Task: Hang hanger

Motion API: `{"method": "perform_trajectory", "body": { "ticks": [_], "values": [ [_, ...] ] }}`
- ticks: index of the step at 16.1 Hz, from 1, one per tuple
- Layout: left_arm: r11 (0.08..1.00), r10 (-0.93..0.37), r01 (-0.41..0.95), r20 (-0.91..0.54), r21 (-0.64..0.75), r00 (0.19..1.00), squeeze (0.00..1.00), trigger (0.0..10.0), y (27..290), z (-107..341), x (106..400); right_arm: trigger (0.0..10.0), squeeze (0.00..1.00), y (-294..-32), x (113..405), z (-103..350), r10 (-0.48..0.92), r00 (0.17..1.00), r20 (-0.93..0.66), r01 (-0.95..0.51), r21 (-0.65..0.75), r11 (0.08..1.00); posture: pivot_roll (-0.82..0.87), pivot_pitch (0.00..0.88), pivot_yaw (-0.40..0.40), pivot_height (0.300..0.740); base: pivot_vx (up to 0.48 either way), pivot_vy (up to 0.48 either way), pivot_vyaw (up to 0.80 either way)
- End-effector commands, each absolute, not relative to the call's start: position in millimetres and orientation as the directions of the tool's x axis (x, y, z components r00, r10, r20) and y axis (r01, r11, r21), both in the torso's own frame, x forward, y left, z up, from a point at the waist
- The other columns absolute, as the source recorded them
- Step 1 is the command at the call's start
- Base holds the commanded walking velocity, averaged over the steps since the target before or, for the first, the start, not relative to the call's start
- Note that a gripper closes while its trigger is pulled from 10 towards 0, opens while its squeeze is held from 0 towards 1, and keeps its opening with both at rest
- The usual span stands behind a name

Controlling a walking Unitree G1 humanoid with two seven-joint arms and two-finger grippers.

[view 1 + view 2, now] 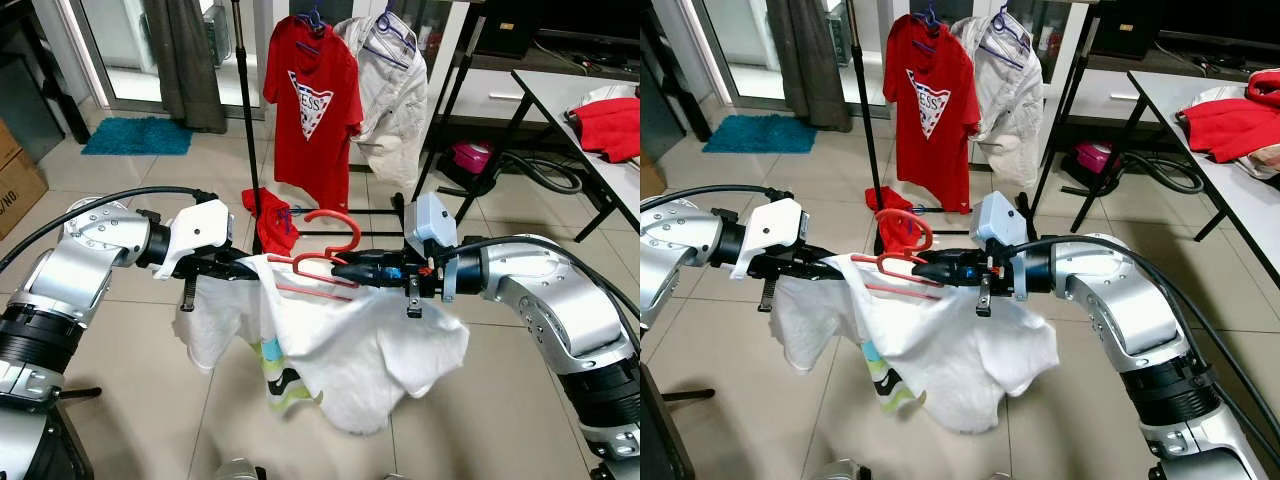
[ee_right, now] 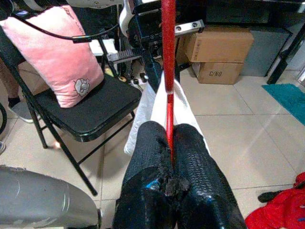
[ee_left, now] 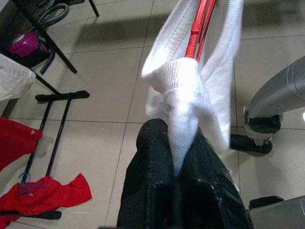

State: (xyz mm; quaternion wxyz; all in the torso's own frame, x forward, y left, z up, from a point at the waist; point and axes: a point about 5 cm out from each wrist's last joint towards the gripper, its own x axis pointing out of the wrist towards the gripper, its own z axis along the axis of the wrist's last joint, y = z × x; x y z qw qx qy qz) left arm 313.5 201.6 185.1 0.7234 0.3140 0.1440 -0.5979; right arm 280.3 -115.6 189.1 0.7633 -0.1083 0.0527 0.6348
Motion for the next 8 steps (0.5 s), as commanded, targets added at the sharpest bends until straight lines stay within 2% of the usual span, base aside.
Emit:
{"method": "perform_trajectory", "body": {
  "ticks": [1,6,7,8],
  "values": [
    [0.127,-0.782,0.929,-0.541,0.347,0.309,0.00,0.0,203.9,201.4,320.5,0.0,0.00,-111.7,278.0,191.9,0.965,0.165,-0.206,-0.984,-0.095,0.148,-0.05,0.000,-0.033,0.740,0.000,0.000,0.00],
    [0.149,-0.793,0.921,-0.513,0.360,0.329,0.00,0.0,203.0,204.1,322.4,0.0,0.00,-105.8,274.4,191.3,0.973,0.169,-0.159,-0.985,-0.069,0.160,-0.03,0.000,-0.039,0.740,0.000,0.000,0.00],
    [0.166,-0.804,0.915,-0.487,0.368,0.341,0.00,9.0,203.1,205.6,322.7,0.0,0.00,-105.3,274.5,191.3,0.974,0.169,-0.152,-0.985,-0.068,0.160,-0.03,0.000,-0.042,0.740,0.000,0.000,0.00],
    [0.130,-0.850,0.934,-0.448,0.334,0.279,0.00,10.0,200.0,207.6,317.6,0.0,0.00,-104.9,274.6,191.4,0.975,0.170,-0.144,-0.985,-0.064,0.162,-0.03,0.000,-0.042,0.740,0.000,0.000,0.00]
  ]
}}
